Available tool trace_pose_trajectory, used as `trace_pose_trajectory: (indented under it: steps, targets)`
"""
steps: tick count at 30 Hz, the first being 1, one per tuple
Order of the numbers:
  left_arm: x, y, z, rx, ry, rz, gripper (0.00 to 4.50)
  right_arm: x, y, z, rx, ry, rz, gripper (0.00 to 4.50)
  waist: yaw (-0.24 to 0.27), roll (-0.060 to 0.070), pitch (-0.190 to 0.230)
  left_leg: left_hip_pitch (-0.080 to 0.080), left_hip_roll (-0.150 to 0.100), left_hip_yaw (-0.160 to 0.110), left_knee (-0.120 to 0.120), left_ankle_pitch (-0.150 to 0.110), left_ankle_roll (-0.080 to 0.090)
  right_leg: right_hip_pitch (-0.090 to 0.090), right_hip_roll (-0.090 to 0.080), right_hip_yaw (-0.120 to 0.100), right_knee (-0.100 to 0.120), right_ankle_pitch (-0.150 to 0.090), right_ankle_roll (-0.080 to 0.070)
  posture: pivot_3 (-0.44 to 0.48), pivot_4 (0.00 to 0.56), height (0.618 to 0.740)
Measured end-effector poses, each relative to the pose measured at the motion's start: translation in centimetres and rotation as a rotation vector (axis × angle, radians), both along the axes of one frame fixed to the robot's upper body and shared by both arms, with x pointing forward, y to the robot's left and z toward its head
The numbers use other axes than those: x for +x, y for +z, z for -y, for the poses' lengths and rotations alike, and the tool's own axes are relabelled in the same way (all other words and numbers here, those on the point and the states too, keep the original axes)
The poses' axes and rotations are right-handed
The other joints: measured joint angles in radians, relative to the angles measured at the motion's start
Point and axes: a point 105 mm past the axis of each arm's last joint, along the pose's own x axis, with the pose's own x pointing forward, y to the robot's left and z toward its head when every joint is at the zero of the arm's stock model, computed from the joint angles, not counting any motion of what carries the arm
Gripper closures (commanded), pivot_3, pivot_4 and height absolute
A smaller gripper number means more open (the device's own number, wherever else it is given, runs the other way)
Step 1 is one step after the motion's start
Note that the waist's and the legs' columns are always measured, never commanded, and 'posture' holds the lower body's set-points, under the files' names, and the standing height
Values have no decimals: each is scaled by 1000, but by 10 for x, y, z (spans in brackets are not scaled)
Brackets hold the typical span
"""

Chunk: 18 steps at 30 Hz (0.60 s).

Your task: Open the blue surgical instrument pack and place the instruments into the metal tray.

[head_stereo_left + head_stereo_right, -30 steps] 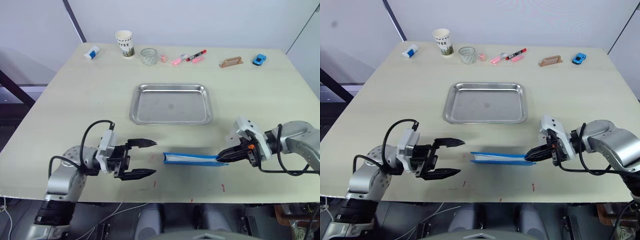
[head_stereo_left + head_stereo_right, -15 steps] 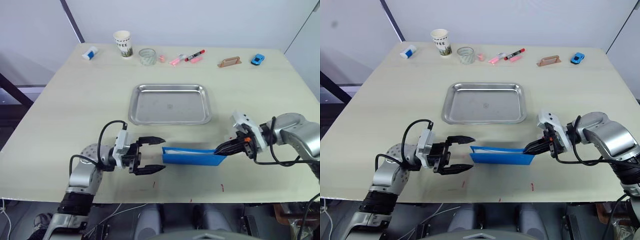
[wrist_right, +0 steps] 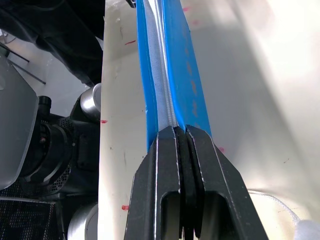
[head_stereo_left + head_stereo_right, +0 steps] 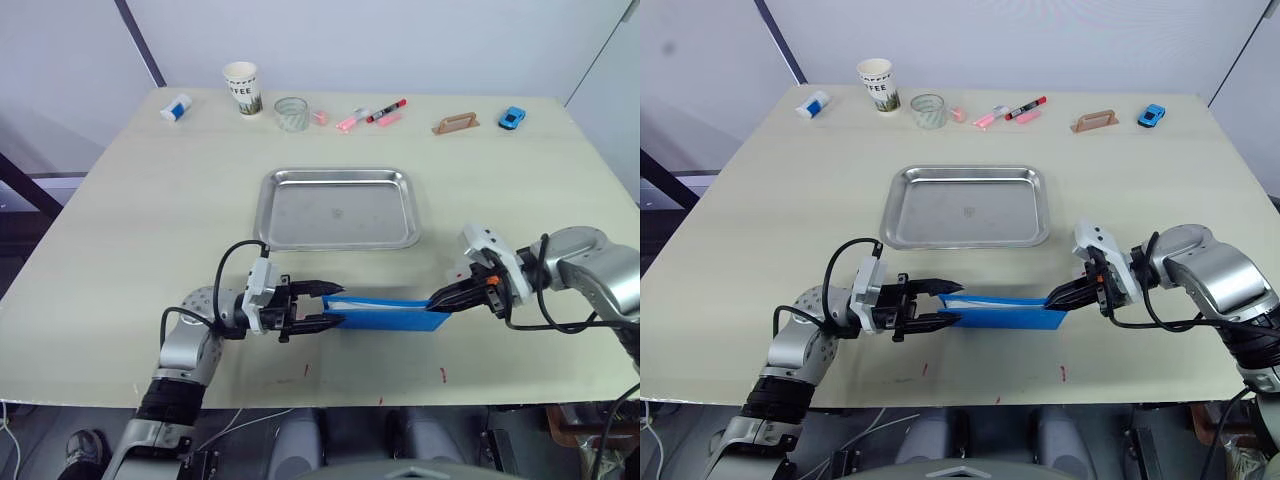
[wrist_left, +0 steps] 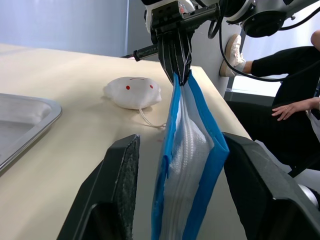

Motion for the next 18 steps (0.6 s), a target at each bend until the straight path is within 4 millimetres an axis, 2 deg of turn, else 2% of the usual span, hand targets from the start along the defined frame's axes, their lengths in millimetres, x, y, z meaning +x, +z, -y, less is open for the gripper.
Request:
trace_pose_trajectory:
  steps: [5, 8, 11, 12, 18]
  targets:
    - [0, 1, 3, -2, -13, 16, 1954, 0, 0, -1, 4, 2, 0, 4500, -5, 0, 0, 0, 0, -1, 0, 0, 0, 0, 0, 0, 0, 0, 0, 0, 150, 740]
    - [-1, -1, 7, 6, -29, 24, 2811, 0, 0, -2, 5, 2, 1, 4500, -7, 0, 0, 0, 0, -1, 0, 0, 0, 0, 0, 0, 0, 0, 0, 0, 150, 740]
    - [-2, -2, 8, 17, -41, 33, 4286, 0, 0, -2, 6, 1, 3, 4500, -8, 0, 0, 0, 0, -1, 0, 0, 0, 0, 0, 0, 0, 0, 0, 0, 150, 740]
    - [-2, -3, 8, 18, -41, 34, 4436, 0, 0, -2, 7, 1, 3, 4500, -8, 0, 0, 0, 0, -1, 0, 0, 0, 0, 0, 0, 0, 0, 0, 0, 150, 740]
    - [0, -3, 8, 19, -39, 57, 4436, 0, -1, -1, 17, -2, 8, 4500, -8, 0, 0, 0, 0, -1, 0, 0, 0, 0, 0, 0, 0, 0, 0, 0, 150, 740]
